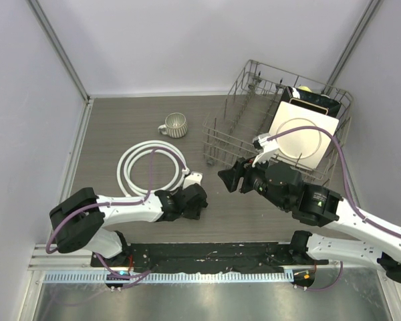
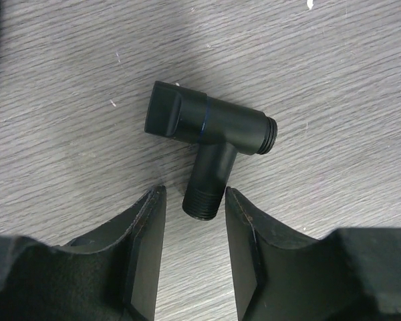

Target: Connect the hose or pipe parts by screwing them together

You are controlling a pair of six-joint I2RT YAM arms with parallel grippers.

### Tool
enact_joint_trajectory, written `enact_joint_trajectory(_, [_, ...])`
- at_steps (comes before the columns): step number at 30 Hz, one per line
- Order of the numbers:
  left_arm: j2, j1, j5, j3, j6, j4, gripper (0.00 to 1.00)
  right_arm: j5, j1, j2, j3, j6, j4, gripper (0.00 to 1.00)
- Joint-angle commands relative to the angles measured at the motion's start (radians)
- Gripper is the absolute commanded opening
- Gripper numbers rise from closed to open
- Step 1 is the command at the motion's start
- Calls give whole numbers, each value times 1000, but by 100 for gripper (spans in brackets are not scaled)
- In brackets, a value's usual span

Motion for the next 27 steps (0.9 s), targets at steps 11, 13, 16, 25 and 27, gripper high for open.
enact_joint_trajectory(11, [-193,29,260,65,210,-49,0,-169,0,-78,-138,-337,354,67])
enact_joint_trajectory(13, [-245,63,375,103,265,-116,0,-207,1,-120,-217,-456,448,69])
enact_joint_trajectory(16, [-375,170,646,139,333,-133,0,-382,0,-210,-312,-683,565,71])
enact_joint_trajectory(25, [-428,378,1268,139,333,-32,0,-883,1,-320,-358,-1029,493,74])
enact_joint_trajectory(27, [-419,379,1392,128,258,80,0,-927,1,-316,-335,-1086,421,74])
